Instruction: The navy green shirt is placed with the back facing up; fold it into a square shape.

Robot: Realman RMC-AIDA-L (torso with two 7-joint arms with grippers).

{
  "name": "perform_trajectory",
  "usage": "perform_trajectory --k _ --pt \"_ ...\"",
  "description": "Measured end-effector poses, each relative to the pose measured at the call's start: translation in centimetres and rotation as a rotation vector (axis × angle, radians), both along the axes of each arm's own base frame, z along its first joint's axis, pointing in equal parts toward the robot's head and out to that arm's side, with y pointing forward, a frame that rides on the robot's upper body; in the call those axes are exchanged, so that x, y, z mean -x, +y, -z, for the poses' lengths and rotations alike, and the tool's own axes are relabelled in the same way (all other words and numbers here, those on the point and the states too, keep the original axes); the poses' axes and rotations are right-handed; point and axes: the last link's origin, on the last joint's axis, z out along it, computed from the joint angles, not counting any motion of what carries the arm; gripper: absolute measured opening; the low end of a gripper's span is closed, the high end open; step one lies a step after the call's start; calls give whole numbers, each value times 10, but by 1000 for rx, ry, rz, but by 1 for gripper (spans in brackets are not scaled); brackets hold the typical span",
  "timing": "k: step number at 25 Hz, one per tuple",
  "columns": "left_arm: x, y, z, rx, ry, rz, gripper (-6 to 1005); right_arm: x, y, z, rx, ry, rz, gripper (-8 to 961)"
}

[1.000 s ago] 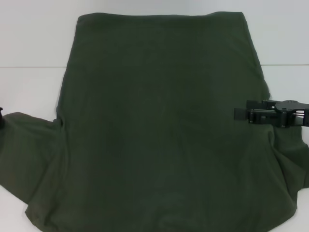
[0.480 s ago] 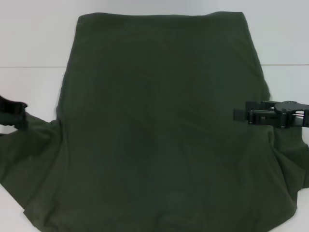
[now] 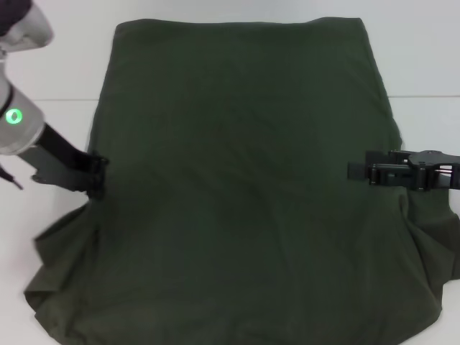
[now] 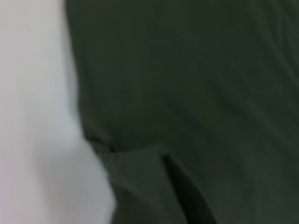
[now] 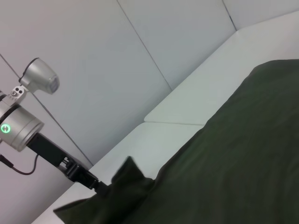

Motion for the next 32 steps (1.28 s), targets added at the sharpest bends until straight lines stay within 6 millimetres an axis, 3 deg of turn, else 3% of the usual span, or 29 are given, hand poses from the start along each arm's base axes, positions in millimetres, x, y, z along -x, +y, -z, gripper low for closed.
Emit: perform_trajectory --k 6,12,17,21,24,32 --pt "-11 13 23 2 -24 12 55 -1 -1 1 6 0 3 941" --pt "-5 26 42 1 -48 -6 61 -1 0 2 16 8 20 941" --pt "-7 22 34 6 -142 115 66 -3 3 2 37 20 45 941" --pt "-13 3 8 -58 -470 331 236 -8 4 0 54 21 65 941" --pt "2 -15 -10 -61 -608 420 326 -11 3 -5 75 25 81 940" --pt "68 -33 -18 -197 -621 168 516 -17 2 -10 83 46 143 940"
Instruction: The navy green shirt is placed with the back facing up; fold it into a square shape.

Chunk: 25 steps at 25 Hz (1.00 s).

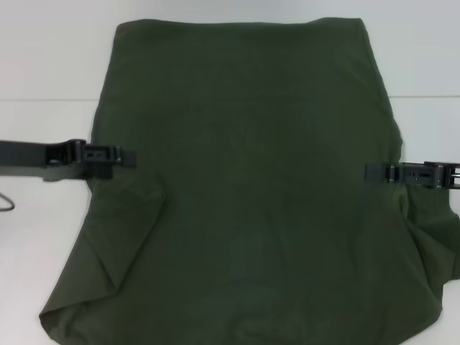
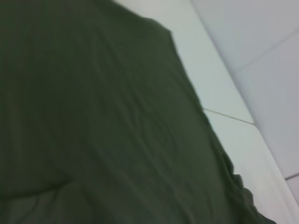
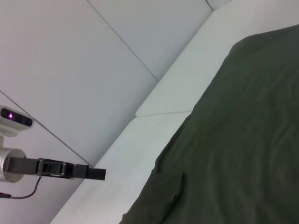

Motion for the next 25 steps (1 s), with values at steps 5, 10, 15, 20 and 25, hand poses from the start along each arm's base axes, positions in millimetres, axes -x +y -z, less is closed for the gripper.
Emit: perform_trajectory --k 5,10,15,20,25 --pt "12 -10 3 15 -11 -50 733 -3 -2 -2 8 -1 20 940" --pt "9 -23 20 23 7 154 735 -20 -2 -23 74 -56 173 940" --pt "5 -28 37 23 17 237 733 -36 0 -58 152 -184 365 940" --pt "1 -27 42 14 7 260 734 -37 2 -81 146 -310 455 940" --pt "-3 -27 45 6 -15 264 735 -47 4 -69 153 -369 497 939"
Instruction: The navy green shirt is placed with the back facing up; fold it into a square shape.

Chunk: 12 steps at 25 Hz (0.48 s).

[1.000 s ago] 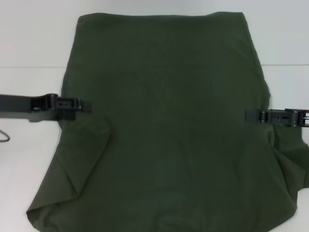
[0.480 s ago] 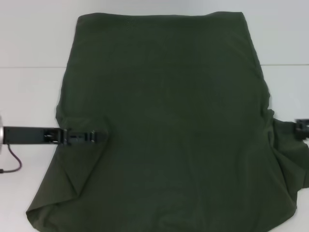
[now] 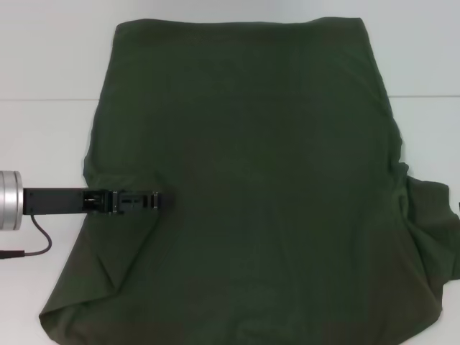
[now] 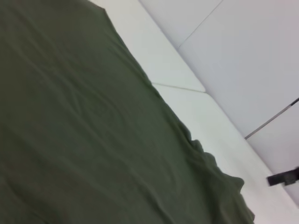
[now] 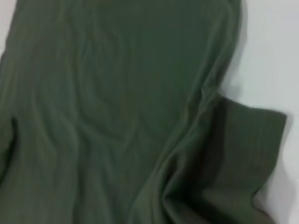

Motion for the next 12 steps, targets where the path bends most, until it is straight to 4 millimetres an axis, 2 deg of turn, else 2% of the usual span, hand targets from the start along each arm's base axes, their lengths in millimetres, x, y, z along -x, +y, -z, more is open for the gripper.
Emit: perform_trajectory --k 7,12 --pt "-3 -1 -1 -9 -36 -1 733 -9 6 18 -39 -60 -34 939" --pt "-4 -1 1 -7 -41 0 734 -7 12 34 -39 -88 -59 939"
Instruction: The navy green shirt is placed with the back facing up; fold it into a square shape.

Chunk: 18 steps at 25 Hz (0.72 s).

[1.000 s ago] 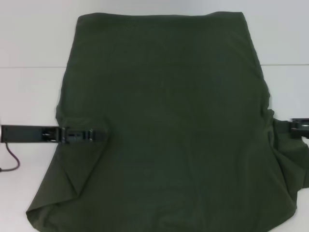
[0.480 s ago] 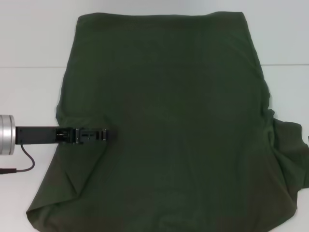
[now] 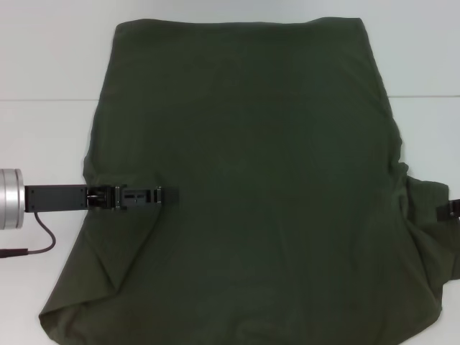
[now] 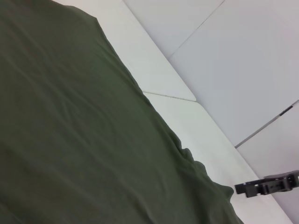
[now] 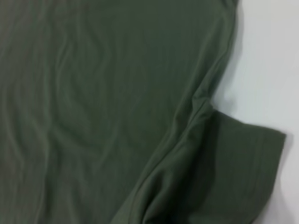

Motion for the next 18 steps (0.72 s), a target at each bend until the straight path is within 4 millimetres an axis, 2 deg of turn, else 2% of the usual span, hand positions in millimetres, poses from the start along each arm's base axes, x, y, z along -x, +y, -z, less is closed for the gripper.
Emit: perform_trajectory --k 7,18 --pt "-1 0 0 -4 -11 -1 733 0 5 19 12 -31 -8 939" --pt "0 0 -1 -9 -13 -4 734 -3 7 20 15 -75 -8 939"
